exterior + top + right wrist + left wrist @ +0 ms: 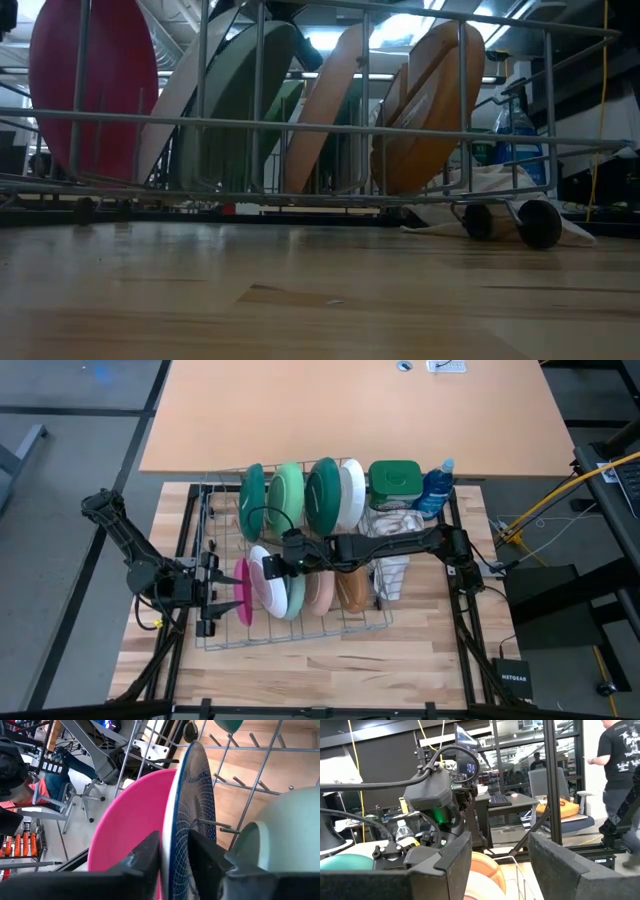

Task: Sort dishes
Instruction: Put the blue plate in the dish rack

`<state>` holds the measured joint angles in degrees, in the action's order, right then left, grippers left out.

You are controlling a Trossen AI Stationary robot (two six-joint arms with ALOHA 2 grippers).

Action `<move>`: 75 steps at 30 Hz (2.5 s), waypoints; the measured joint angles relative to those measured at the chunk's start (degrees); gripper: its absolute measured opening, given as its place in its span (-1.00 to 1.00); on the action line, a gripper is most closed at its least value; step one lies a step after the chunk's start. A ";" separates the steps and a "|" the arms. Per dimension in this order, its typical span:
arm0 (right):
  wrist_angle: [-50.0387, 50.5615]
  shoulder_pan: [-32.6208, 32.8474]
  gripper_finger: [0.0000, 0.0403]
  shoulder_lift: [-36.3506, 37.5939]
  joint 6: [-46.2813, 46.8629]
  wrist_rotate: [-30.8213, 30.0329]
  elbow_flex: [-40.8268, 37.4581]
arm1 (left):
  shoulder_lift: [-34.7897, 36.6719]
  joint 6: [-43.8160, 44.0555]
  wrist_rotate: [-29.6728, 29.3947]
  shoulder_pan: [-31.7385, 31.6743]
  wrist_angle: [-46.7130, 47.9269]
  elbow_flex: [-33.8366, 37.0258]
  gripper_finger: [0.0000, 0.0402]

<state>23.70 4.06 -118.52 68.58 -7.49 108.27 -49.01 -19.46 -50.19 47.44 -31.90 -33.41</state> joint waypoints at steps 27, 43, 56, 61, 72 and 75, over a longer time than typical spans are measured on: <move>19.84 -1.50 -0.39 1.62 -4.22 1.12 9.84 | 0.01 3.12 -0.03 0.12 3.04 0.00 -0.08; 25.81 -1.41 -0.39 1.56 -9.12 8.01 15.22 | 0.02 4.63 -0.04 0.26 3.03 0.00 -0.08; 25.83 -1.41 -0.39 1.31 -10.65 10.72 14.36 | 0.01 6.01 -0.04 0.28 2.99 0.00 -0.08; 25.86 -1.41 -0.39 1.31 -12.12 11.06 14.34 | 0.00 6.03 -0.04 0.28 2.99 0.00 -0.08; 25.86 -1.41 -0.39 1.14 -15.13 11.04 14.34 | 0.02 6.08 -0.04 0.28 2.98 0.00 -0.08; 25.85 -1.41 -0.39 1.14 -15.91 11.04 14.34 | 0.00 6.05 -0.04 0.28 2.99 0.00 -0.08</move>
<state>49.56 2.66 -117.38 52.67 3.55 122.61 -49.01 -13.41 -50.24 47.72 -28.91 -33.41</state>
